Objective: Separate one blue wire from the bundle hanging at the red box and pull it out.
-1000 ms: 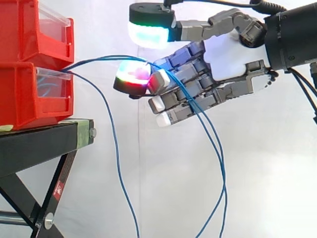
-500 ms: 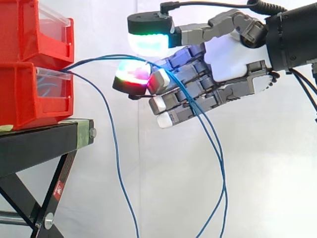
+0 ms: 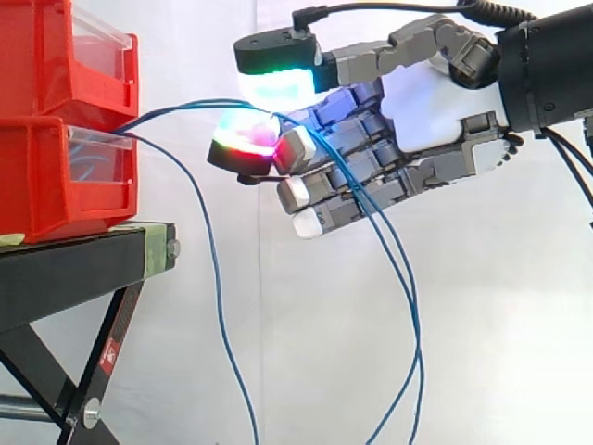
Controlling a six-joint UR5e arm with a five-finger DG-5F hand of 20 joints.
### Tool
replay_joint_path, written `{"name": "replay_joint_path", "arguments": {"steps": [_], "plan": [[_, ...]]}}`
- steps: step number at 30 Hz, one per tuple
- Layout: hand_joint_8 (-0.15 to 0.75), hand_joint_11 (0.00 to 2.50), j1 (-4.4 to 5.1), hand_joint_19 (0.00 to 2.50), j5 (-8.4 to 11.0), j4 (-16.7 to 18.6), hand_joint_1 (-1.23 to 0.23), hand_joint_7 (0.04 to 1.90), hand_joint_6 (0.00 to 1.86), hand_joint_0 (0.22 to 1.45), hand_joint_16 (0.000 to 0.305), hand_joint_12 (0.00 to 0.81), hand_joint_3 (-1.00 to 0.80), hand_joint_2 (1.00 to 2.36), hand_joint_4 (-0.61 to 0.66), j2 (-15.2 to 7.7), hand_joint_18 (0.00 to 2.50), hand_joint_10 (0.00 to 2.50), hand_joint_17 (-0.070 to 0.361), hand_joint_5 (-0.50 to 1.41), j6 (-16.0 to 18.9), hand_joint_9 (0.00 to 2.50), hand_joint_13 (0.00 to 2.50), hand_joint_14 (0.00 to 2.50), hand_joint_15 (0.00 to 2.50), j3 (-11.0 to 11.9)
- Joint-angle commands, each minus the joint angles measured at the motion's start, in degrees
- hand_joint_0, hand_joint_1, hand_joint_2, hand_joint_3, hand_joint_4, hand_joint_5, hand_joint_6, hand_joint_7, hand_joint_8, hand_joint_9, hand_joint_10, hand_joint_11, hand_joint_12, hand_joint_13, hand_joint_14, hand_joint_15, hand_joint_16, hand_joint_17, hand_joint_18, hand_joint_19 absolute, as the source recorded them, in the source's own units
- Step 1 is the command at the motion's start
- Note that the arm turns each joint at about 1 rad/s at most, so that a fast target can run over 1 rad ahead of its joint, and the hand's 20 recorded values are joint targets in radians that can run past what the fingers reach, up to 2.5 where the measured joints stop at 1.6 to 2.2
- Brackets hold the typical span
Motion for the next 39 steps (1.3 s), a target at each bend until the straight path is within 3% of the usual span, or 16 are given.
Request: {"name": "replay_joint_path", "arguments": {"steps": [1,5,8,12,17,22,28,39], "plan": [[0.329,1.35,0.01,0.79,0.0,0.0,-0.69,1.12,0.88,0.6,0.044,0.367,-0.18,1.03,0.24,0.0,0.4,0.02,0.098,-0.23,0.2,0.35,0.59,0.0,1.54,0.0],[0.33,1.35,0.01,0.79,0.0,0.0,-0.69,1.14,0.88,0.6,0.044,0.37,-0.12,1.03,0.24,0.0,0.4,0.02,0.099,-0.23,0.3,0.36,0.58,0.0,1.55,0.0],[0.323,1.37,0.1,0.76,0.0,0.1,-0.78,1.17,0.87,0.63,0.045,0.375,-0.11,1.03,0.24,0.0,0.38,0.02,0.1,-0.24,0.2,0.33,0.55,0.01,1.55,0.0],[0.303,1.37,0.1,0.65,0.0,0.0,-0.89,1.2,0.87,0.7,0.043,0.367,-0.15,1.03,0.22,0.0,0.33,0.02,0.098,-0.27,0.3,0.25,0.46,0.01,1.52,0.0],[0.296,1.36,0.18,0.62,0.0,0.1,-0.91,1.2,0.86,0.73,0.042,0.361,-0.22,1.02,0.22,0.0,0.3,0.02,0.095,-0.28,0.9,0.21,0.43,0.01,1.51,0.0],[0.297,1.36,0.27,0.62,0.0,0.0,-0.9,1.19,0.86,0.72,0.041,0.355,-0.32,1.02,0.23,0.0,0.31,0.02,0.092,-0.28,1.7,0.21,0.44,0.01,1.51,0.1],[0.319,1.36,0.27,0.7,0.0,0.0,-0.78,1.15,0.86,0.63,0.041,0.358,-0.39,1.01,0.24,0.1,0.34,0.02,0.091,-0.27,1.7,0.29,0.5,0.01,1.53,0.0],[0.322,1.38,0.36,0.75,0.0,0.0,-0.73,1.12,0.87,0.64,0.041,0.371,-0.32,1.02,0.25,0.0,0.39,0.02,0.093,-0.24,1.7,0.36,0.58,0.01,1.53,0.0]]}}
